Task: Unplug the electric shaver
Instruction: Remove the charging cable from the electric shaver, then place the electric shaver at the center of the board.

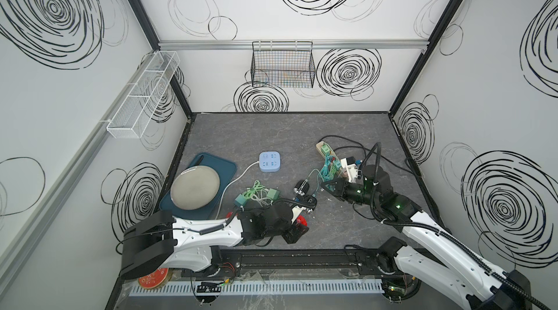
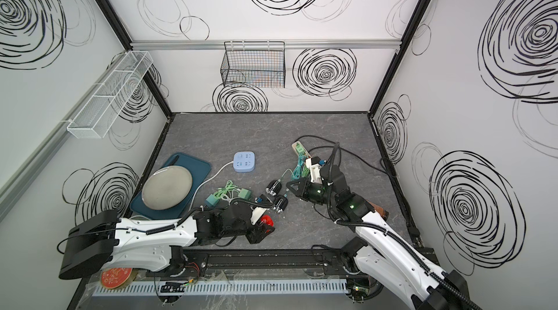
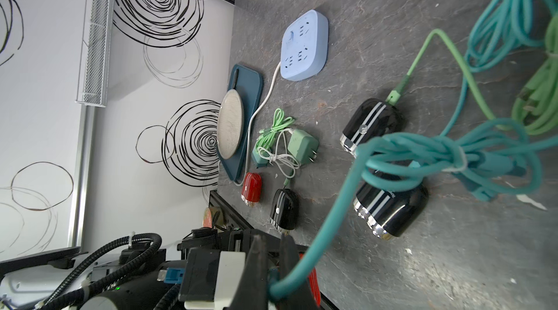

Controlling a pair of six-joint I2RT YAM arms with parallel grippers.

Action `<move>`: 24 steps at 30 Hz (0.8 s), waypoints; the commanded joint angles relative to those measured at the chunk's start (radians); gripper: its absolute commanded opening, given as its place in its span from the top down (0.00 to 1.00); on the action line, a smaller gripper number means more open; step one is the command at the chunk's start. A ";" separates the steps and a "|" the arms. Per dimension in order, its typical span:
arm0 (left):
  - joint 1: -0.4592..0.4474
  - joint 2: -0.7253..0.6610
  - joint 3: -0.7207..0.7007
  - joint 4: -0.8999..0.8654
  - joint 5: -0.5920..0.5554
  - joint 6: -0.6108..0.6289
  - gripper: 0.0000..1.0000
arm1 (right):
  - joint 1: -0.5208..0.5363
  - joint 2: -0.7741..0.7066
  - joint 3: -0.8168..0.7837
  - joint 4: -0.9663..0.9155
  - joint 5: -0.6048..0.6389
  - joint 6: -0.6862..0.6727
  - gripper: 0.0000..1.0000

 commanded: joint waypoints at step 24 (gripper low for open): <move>-0.133 0.348 0.255 -0.259 -0.360 -0.540 0.63 | 0.114 0.042 -0.042 -0.093 0.062 -0.102 1.00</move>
